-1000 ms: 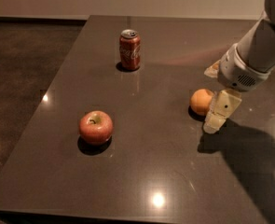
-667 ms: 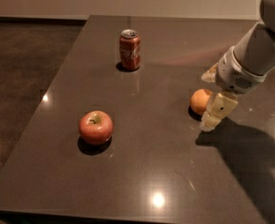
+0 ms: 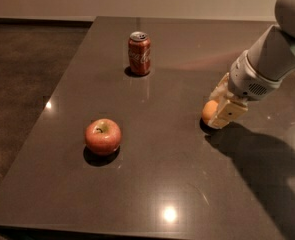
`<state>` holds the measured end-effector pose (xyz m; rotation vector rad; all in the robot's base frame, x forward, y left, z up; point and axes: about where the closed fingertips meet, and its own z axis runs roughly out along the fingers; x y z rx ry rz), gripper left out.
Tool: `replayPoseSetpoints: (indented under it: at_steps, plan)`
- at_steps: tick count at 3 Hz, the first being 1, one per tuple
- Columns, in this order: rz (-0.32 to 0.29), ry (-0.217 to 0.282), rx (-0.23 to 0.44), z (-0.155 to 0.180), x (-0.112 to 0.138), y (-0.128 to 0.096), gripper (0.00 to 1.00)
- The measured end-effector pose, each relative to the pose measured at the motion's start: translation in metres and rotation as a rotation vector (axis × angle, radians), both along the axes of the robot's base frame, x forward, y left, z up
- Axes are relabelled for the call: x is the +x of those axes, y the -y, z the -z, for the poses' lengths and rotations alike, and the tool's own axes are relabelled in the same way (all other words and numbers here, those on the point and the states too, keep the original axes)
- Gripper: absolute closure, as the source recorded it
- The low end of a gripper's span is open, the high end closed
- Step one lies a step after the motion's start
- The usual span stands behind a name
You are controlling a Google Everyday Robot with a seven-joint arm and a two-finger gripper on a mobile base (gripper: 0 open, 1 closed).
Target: Move orange near apple
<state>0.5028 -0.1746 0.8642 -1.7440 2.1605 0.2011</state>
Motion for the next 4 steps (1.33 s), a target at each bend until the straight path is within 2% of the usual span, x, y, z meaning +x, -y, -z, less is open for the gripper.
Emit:
replayPoseSetpoints:
  at_steps: [1,2,4]
  plan:
    - [-0.027,0.009,0.025,-0.008,-0.003,-0.020,0.84]
    - [-0.087,0.017,0.067,-0.018,-0.011,-0.054,1.00]
    - [-0.233,0.001,0.107,-0.016,-0.038,-0.118,1.00]
